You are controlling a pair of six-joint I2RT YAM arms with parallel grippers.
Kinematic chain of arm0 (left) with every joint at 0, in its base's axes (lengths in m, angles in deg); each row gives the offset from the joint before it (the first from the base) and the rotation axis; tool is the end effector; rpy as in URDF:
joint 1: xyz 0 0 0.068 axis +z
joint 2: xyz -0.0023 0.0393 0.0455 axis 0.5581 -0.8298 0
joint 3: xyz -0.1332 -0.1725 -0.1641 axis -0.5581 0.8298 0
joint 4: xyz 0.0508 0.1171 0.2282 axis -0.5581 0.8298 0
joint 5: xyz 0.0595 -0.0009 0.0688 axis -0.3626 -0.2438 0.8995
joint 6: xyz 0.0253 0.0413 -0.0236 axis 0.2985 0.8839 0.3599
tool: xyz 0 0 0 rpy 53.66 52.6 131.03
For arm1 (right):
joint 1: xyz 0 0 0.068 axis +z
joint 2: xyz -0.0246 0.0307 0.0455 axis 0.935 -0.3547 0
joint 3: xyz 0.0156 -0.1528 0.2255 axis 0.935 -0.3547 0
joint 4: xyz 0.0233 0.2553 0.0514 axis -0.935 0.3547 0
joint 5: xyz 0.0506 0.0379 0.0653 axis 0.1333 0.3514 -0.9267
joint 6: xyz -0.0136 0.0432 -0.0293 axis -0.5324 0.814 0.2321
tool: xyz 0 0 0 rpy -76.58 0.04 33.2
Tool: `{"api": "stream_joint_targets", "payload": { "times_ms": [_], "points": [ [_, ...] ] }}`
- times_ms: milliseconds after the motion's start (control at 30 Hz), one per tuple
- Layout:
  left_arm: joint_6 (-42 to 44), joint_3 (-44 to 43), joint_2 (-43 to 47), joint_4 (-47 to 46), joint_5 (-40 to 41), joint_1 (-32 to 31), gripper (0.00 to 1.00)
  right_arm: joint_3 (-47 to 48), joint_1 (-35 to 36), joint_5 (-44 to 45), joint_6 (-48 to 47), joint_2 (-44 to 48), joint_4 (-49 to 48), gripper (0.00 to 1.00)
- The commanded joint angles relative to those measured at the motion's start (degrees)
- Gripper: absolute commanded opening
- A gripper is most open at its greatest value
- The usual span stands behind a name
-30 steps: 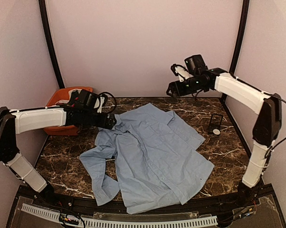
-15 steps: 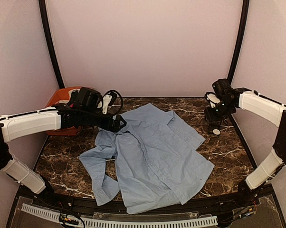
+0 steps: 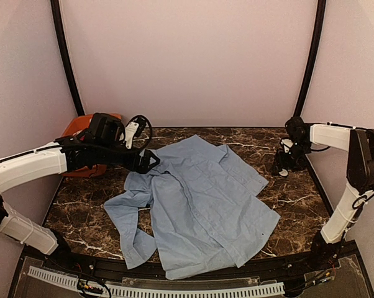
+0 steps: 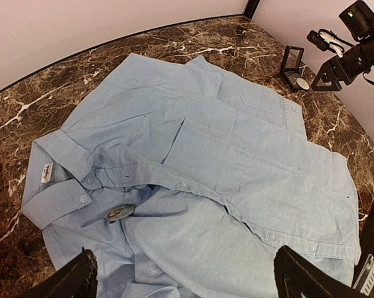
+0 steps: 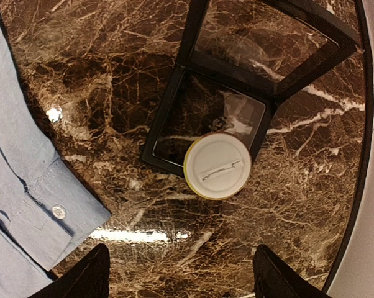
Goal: Pin the brooch onto the clothing
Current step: Pick up the brooch from the brooch box.
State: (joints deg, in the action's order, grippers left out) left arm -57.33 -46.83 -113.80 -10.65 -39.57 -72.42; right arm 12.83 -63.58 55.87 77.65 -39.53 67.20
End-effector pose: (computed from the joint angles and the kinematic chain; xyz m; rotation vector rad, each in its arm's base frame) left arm 0.2327 -0.1891 0.3039 0.5779 2.0787 -0.5968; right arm 0.3340 0.0306 0.2057 0.0093 2.8187 -0.0548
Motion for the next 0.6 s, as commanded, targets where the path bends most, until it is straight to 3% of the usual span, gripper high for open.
{"api": "stream_joint_targets", "payload": {
  "times_ms": [0,567],
  "points": [
    [0.43,2.42,1.31,0.80,0.31,-0.26,0.99,0.62,-2.66,-2.68,1.88,-0.53,-3.11,0.78],
    [-2.06,5.29,2.72,-0.07,0.08,-0.26,0.99,6.72,-4.74,-3.21,0.14,-11.10,-4.67,0.76]
  ]
}}
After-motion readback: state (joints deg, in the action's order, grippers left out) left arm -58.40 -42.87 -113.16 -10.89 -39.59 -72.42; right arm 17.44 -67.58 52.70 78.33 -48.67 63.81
